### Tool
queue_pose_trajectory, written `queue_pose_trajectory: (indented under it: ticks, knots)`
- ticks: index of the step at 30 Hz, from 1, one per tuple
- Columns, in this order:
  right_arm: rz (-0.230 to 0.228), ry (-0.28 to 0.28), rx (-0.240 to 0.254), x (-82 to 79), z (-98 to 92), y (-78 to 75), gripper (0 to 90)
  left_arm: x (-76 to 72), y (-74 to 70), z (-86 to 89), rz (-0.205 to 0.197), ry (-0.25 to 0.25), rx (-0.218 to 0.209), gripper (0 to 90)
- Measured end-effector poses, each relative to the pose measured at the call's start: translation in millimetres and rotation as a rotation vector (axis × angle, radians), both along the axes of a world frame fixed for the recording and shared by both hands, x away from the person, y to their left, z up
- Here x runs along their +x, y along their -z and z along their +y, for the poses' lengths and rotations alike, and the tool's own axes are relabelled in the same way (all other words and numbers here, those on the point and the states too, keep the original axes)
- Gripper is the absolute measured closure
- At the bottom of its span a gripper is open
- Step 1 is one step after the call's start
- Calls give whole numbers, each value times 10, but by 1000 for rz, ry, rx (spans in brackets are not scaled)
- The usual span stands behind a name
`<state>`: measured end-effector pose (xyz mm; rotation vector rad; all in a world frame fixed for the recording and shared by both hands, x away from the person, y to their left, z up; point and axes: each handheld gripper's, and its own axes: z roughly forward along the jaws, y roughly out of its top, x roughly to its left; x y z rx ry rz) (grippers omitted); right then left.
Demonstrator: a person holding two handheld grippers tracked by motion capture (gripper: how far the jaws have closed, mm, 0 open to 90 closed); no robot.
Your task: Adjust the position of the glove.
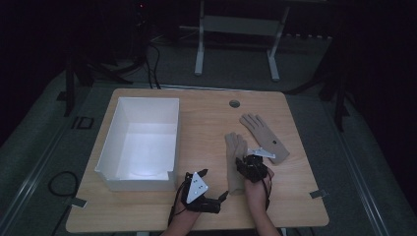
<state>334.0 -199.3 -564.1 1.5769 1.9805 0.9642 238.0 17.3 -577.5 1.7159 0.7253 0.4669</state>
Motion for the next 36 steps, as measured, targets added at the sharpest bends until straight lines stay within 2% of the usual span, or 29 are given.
queue_pose_trajectory:
  ticks: [3, 7, 8, 11, 12, 17, 23, 30, 36]
  knots:
    - [-8, -15, 6, -18, 13, -4, 560, -1, 0, 0, 0, 0, 1, 20]
    - [-38, -31, 16, -22, -28, -105, 557, 0, 0, 1, 0, 1, 0, 20]
    - [-65, -58, 17, -10, -76, -205, 550, 0, 0, 1, 1, 2, 0, 20]
    - [-111, -112, 1, 14, -166, -348, 551, 1, 0, 1, 2, 1, -1, 20]
    - [-111, -112, 1, 14, -166, -348, 551, 1, 0, 1, 2, 1, -1, 20]
    - [-152, -197, -11, 99, -413, -540, 516, 4, 0, 2, 4, 1, -2, 20]
    - [-175, -268, -72, 175, -583, -640, 515, 6, 0, 3, 6, 2, -5, 20]
    - [-180, -279, -91, 324, -811, -770, 533, 6, 0, 3, 5, 1, -4, 20]
    - [-169, -253, -91, 496, -1018, -763, 537, 8, 1, 2, 7, 1, -9, 20]
